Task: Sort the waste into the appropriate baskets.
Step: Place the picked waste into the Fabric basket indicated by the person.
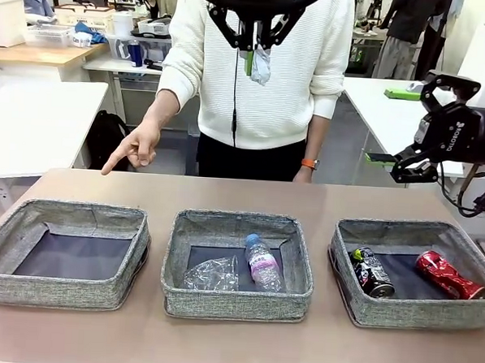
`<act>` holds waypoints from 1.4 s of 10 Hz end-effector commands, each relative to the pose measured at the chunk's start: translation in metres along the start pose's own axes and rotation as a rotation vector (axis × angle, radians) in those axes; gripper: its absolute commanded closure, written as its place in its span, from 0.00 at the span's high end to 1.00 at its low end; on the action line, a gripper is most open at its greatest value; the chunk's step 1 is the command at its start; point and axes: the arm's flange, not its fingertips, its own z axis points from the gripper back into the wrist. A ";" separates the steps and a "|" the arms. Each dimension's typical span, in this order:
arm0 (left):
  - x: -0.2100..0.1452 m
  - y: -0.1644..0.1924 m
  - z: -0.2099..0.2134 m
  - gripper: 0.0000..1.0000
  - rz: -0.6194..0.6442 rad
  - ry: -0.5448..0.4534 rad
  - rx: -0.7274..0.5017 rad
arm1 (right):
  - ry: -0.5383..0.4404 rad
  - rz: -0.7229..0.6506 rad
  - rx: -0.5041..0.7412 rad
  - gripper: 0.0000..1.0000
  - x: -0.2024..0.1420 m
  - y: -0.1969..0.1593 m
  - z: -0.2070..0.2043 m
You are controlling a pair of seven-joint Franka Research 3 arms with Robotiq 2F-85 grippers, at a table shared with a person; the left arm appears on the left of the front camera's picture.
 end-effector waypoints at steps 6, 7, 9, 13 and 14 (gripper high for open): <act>-0.010 0.218 -0.121 0.09 0.033 -0.029 0.103 | -0.002 0.007 0.028 1.00 0.001 0.003 -0.002; -0.014 0.255 -0.136 0.09 0.091 0.006 0.088 | -0.002 0.007 0.028 1.00 0.001 0.003 -0.002; -0.018 0.308 -0.163 0.09 0.200 0.083 0.072 | -0.002 0.007 0.028 1.00 0.001 0.003 -0.002; -0.024 0.334 -0.192 0.09 0.265 0.124 0.164 | -0.002 0.007 0.028 1.00 0.001 0.003 -0.002; -0.021 0.334 -0.190 0.09 0.274 0.114 0.144 | -0.002 0.007 0.028 1.00 0.001 0.003 -0.002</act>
